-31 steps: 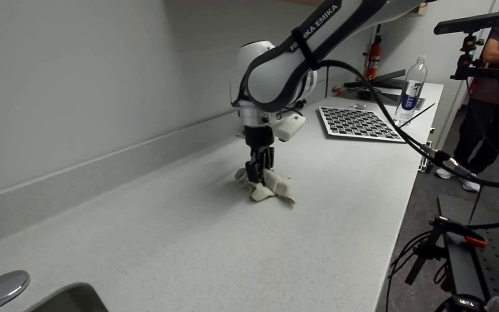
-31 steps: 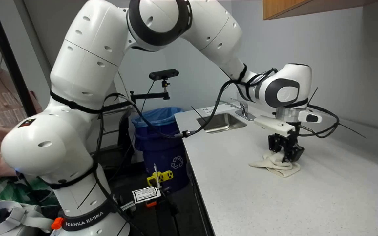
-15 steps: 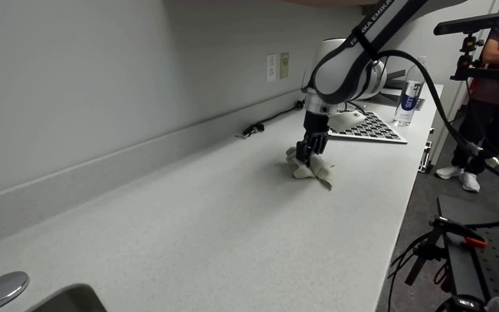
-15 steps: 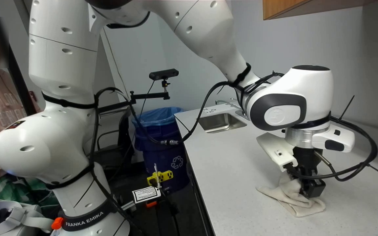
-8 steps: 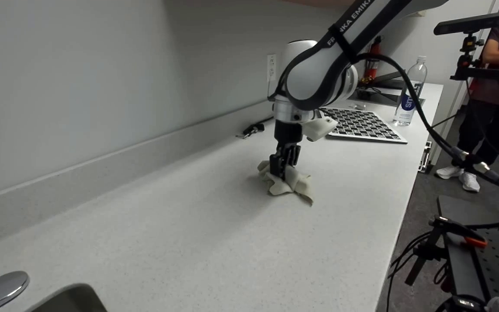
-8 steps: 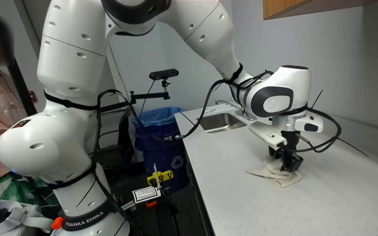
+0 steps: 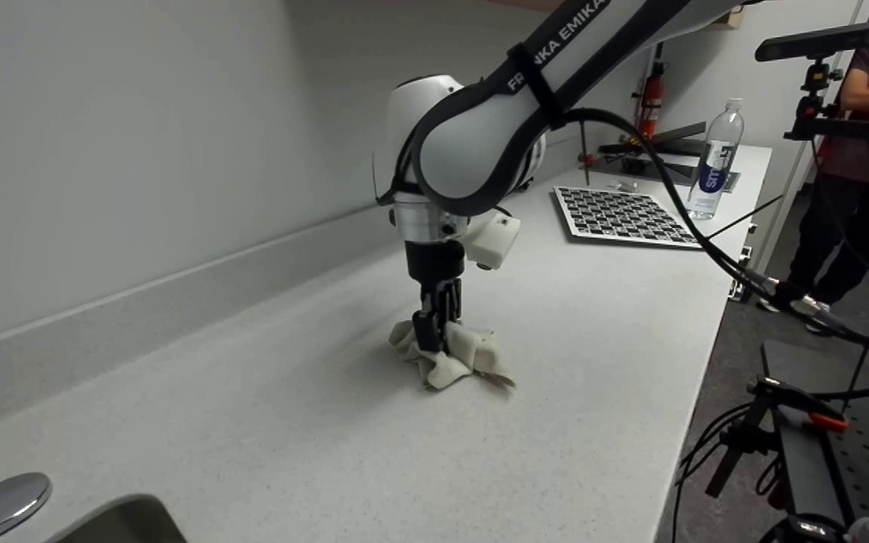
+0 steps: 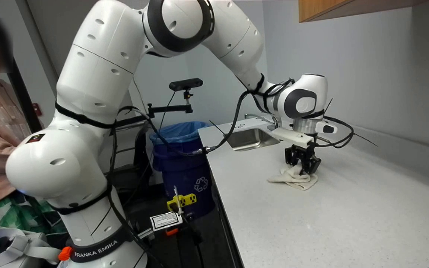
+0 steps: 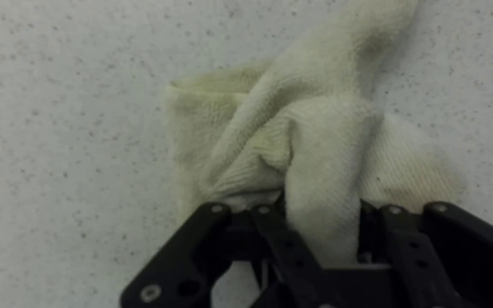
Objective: Wipe the counter with the cloth
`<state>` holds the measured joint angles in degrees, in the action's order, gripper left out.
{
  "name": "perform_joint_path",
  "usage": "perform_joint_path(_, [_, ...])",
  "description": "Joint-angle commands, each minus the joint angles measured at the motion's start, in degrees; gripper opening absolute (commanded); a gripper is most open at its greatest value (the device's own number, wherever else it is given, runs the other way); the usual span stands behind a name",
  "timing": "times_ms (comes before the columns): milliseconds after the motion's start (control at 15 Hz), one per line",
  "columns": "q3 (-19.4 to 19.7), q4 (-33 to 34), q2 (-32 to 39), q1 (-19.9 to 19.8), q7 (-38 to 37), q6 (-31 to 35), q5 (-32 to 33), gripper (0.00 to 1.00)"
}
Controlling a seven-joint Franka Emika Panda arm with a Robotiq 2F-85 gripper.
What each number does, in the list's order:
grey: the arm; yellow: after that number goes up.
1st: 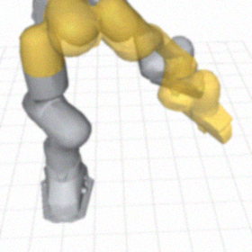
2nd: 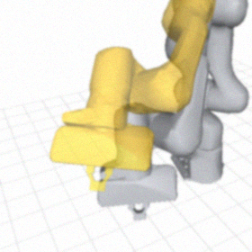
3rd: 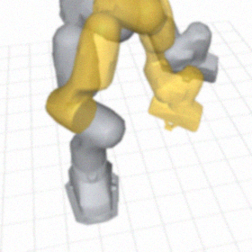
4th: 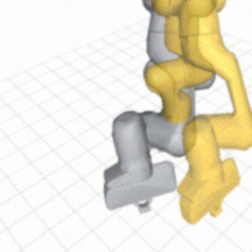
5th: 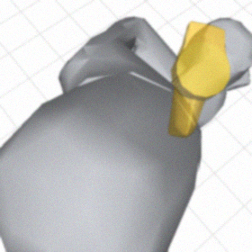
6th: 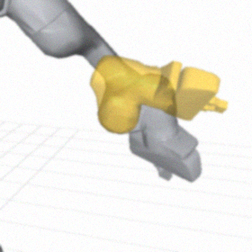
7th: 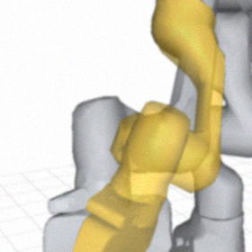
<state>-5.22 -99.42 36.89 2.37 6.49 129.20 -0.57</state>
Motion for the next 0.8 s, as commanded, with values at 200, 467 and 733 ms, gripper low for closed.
perform_joint_path(200, [0.5, 6.7, 4.2, 0.5, 2.2, -4.7, 1.1, 0.04])
perform_joint_path(467, [2.7, 3.3, 1.2, -2.0, 1.4, -2.3, 0.7, 0.04])
perform_joint_path(733, [5.1, -2.0, -2.1, -6.0, 0.7, 1.1, -0.8, 0.04])
